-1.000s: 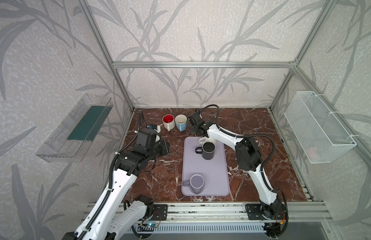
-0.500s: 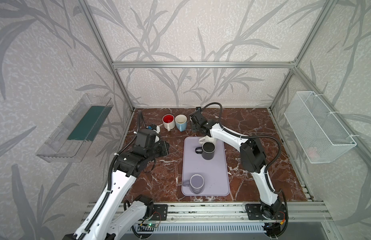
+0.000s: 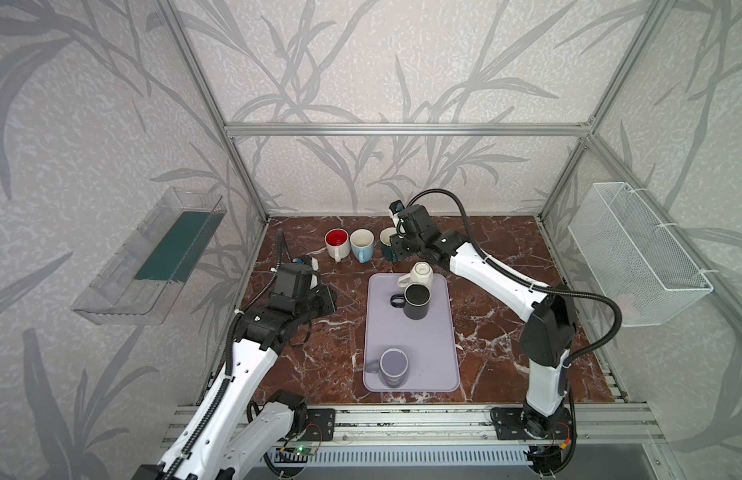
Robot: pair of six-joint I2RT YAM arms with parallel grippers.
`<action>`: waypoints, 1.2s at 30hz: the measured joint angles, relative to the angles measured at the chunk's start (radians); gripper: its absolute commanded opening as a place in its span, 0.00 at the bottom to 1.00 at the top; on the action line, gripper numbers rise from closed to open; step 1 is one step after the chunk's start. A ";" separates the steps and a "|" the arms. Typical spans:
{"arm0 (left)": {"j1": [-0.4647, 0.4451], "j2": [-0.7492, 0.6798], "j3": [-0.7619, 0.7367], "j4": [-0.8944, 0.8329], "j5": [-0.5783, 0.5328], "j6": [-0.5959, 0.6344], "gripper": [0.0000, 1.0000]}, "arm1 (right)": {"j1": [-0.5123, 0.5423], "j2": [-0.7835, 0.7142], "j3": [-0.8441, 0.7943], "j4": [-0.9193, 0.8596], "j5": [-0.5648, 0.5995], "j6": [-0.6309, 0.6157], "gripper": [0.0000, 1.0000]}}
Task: Turn the mug right side up
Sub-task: 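Move the right gripper to the lavender mug's handle on the tray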
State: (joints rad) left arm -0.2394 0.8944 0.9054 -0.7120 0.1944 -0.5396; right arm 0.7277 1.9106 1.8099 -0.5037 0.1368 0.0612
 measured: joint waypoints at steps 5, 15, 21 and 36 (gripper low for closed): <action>0.069 0.019 -0.093 0.079 0.079 -0.021 0.22 | 0.021 -0.031 0.010 -0.167 -0.172 -0.156 0.43; 0.201 0.032 -0.225 0.181 0.164 -0.056 0.23 | 0.249 -0.030 0.012 -0.431 -0.279 -0.372 0.42; 0.250 0.024 -0.259 0.196 0.182 -0.082 0.23 | 0.364 -0.012 0.012 -0.494 -0.285 -0.417 0.43; 0.262 -0.011 -0.259 0.192 0.201 -0.081 0.23 | 0.552 0.216 0.072 -0.615 -0.170 -0.460 0.43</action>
State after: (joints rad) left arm 0.0227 0.8837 0.6464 -0.5205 0.3950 -0.6205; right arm 1.2793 2.1262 1.8816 -1.1191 -0.0330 -0.3988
